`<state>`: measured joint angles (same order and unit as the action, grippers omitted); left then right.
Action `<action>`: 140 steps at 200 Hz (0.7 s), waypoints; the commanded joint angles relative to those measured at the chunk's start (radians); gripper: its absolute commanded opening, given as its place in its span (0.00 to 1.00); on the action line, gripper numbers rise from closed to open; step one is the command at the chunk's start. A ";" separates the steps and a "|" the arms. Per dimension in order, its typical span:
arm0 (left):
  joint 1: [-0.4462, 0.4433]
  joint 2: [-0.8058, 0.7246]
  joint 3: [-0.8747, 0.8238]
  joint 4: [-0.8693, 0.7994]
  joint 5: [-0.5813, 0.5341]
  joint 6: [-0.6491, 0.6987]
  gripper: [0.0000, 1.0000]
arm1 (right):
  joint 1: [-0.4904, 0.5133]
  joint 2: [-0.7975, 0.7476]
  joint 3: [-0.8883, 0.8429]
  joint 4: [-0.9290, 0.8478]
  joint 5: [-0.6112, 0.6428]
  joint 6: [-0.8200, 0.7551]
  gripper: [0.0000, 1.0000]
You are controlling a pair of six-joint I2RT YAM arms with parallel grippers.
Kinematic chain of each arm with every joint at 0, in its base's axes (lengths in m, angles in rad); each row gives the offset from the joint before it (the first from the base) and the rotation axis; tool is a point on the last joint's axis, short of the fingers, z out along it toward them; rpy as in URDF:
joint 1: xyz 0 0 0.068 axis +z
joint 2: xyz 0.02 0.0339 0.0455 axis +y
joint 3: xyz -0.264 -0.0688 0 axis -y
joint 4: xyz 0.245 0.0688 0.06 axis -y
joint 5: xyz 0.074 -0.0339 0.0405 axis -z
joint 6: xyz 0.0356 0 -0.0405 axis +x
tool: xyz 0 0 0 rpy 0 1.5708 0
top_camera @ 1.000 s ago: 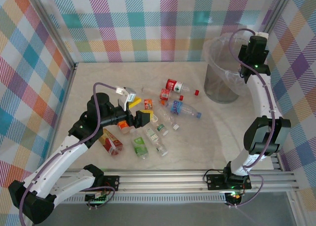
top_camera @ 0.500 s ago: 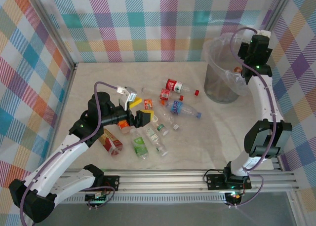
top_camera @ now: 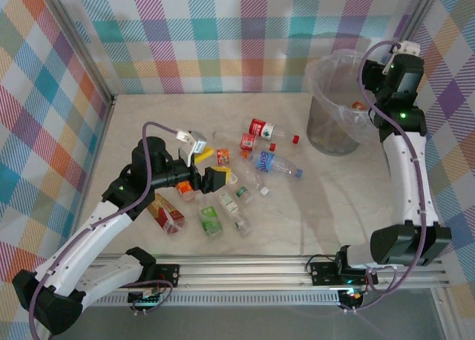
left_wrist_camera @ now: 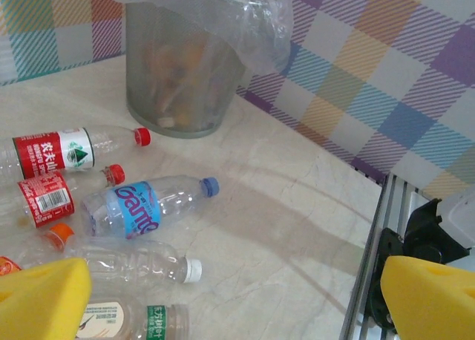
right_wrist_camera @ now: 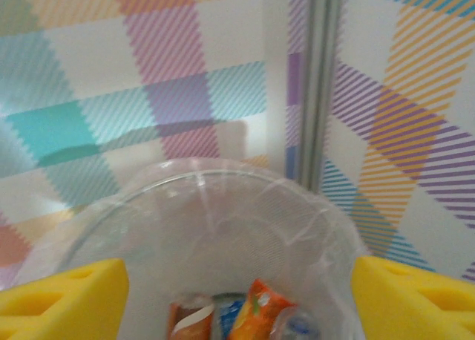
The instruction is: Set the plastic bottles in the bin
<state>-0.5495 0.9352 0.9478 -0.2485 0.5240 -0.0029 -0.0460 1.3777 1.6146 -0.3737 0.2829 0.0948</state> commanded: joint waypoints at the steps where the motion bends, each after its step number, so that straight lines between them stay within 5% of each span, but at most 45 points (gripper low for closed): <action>1: -0.009 -0.001 0.064 -0.100 0.025 0.088 1.00 | 0.044 -0.068 -0.028 -0.121 -0.132 0.047 0.79; 88: -0.009 -0.042 0.179 -0.436 -0.065 0.201 1.00 | 0.340 -0.276 -0.275 -0.339 -0.504 0.076 0.79; 140: -0.009 -0.185 0.043 -0.411 -0.093 0.175 1.00 | 0.587 -0.286 -0.454 -0.332 -0.470 0.113 0.74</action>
<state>-0.5499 0.8146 1.0607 -0.6552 0.4500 0.1738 0.4519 1.1015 1.2324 -0.6987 -0.1734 0.1707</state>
